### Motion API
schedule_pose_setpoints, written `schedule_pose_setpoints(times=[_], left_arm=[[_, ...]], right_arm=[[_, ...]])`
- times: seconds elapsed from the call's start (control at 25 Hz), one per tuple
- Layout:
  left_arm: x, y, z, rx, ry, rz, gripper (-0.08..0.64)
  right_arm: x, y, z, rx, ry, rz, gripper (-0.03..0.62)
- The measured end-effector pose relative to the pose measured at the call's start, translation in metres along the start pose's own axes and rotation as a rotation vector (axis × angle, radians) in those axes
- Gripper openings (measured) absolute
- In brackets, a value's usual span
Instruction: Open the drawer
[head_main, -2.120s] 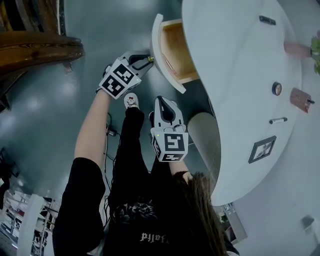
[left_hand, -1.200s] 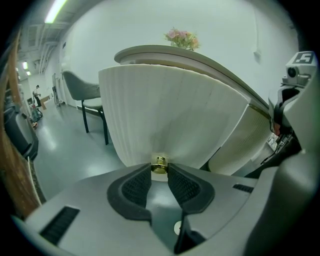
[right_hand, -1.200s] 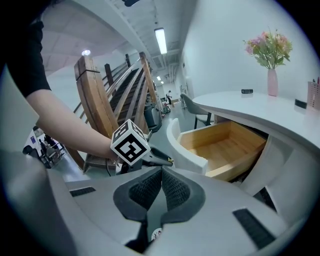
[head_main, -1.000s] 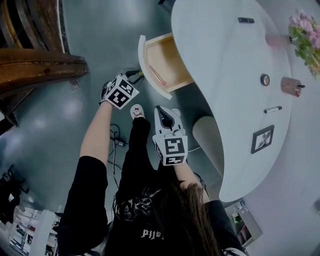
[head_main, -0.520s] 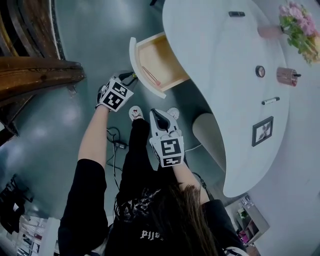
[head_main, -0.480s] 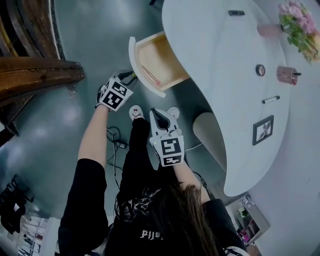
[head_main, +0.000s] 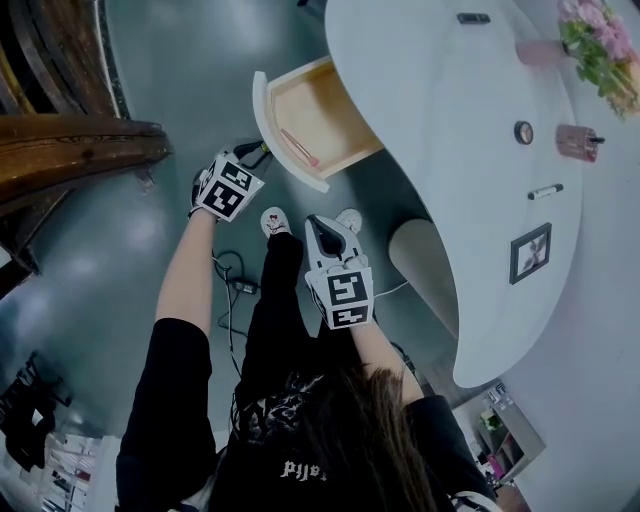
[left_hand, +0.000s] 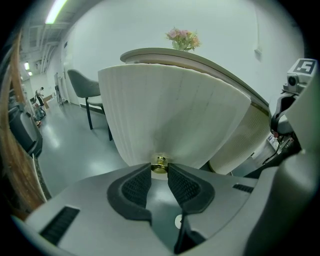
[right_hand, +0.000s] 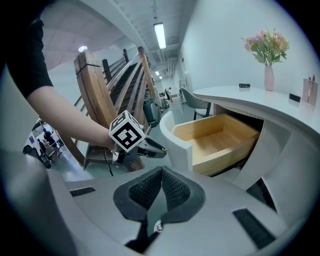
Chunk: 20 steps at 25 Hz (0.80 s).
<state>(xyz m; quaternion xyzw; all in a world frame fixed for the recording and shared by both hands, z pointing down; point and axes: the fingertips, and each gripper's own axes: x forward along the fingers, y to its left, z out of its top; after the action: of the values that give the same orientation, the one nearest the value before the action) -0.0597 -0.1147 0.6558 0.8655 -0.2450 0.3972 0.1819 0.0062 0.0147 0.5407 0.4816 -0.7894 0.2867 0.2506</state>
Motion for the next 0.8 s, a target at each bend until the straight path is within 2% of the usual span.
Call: schedule_pose_setpoints(times=[0.32,0.8], left_arm=[[-0.008,0.003,-0.008,0.006,0.026,-0.011,0.114],[-0.012,0.007,-0.011,-0.029,0.011,-0.004,0.114]], right_arm=[[-0.001,-0.005,-0.003,-0.003,0.013,-0.018,0.026],[0.004,-0.006,-0.010,0.030,0.039,-0.031,0.026]])
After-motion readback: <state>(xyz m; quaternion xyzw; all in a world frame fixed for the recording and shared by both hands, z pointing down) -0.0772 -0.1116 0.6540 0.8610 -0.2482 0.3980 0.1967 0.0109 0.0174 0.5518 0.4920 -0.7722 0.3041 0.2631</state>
